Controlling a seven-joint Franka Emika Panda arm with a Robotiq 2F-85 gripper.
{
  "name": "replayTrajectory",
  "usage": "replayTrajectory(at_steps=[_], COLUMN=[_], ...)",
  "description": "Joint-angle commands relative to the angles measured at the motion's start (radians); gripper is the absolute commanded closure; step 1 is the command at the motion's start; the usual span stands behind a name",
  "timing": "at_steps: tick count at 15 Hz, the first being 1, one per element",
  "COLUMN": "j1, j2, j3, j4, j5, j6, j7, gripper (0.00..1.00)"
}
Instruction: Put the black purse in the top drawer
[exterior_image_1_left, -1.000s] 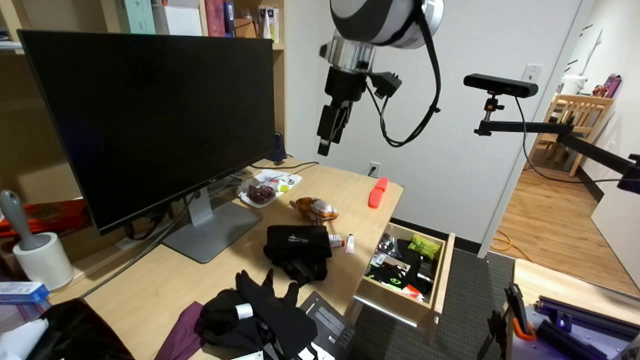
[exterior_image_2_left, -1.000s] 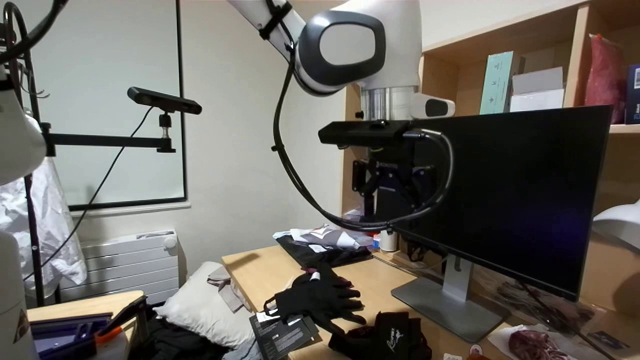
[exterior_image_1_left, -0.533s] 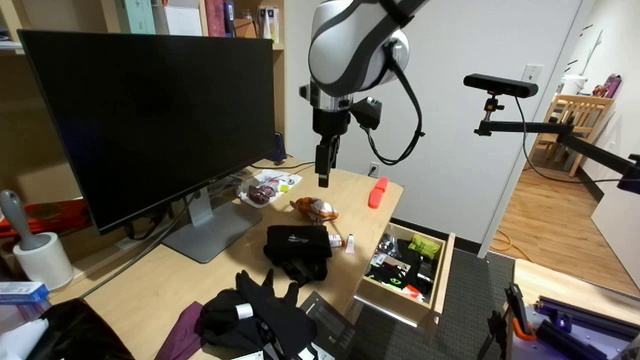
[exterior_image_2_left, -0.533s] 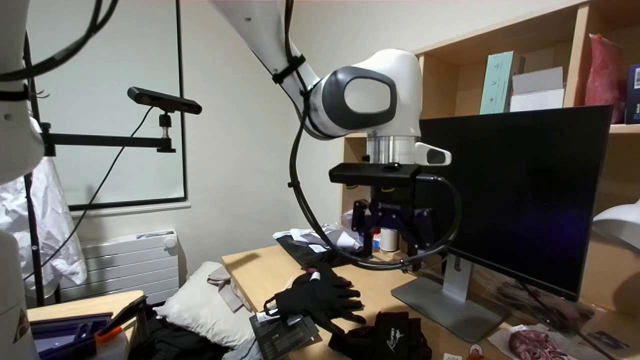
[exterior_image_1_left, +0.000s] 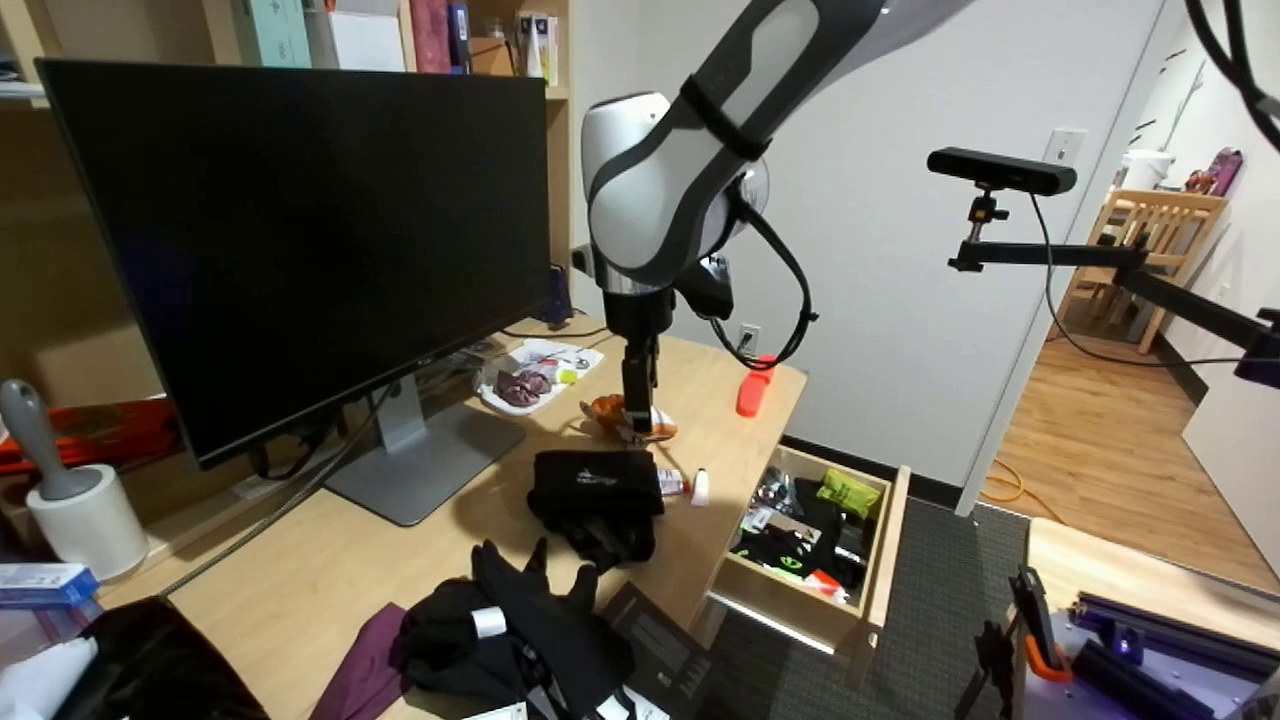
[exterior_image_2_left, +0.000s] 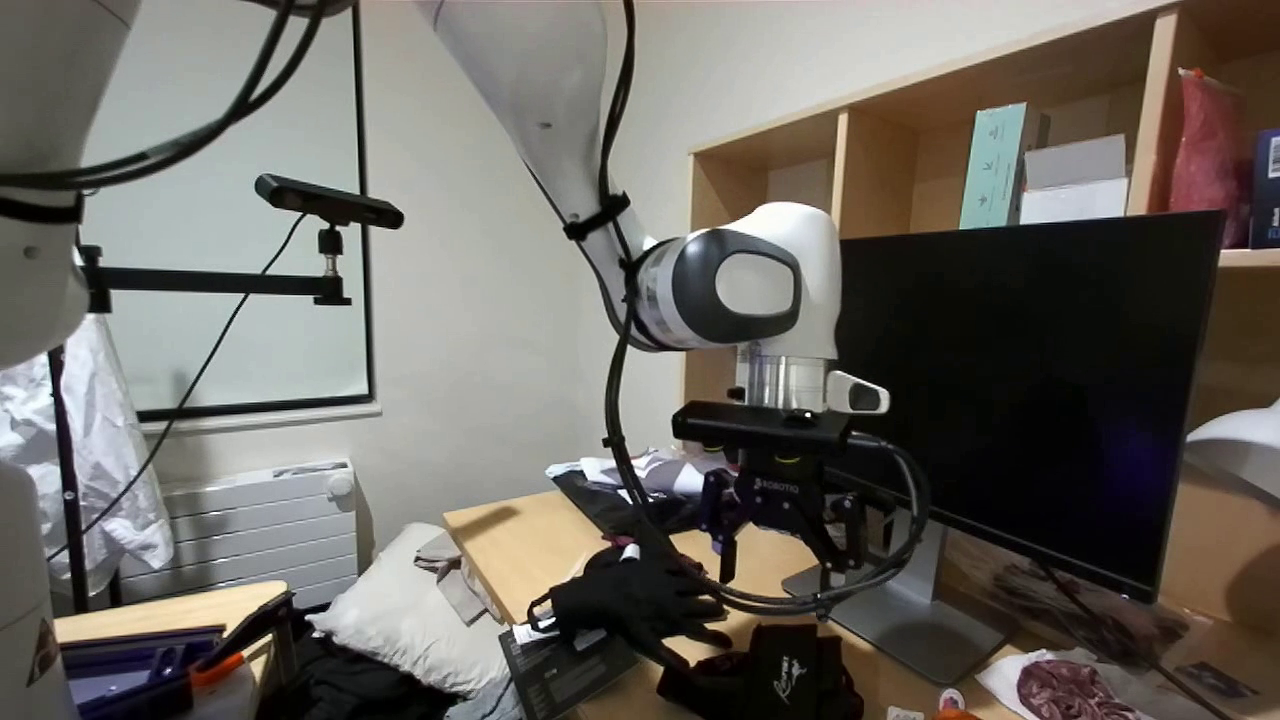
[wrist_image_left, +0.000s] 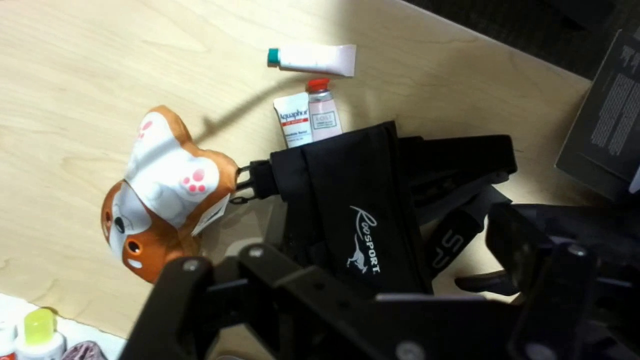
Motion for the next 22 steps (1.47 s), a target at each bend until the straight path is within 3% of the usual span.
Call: replayTrajectory(at_steps=[1, 7, 11, 22], j1=[-0.022, -0.033, -0.020, -0.052], j2=[0.011, 0.025, 0.076, 0.262], j3=[0.025, 0.037, 0.036, 0.107], j4=[0.007, 0.018, 0.021, 0.078], j5=[0.000, 0.011, -0.043, -0.072], j6=[-0.003, -0.003, 0.034, 0.324], j7=[-0.002, -0.018, -0.032, -0.145], gripper=[0.00, 0.00, 0.00, 0.00])
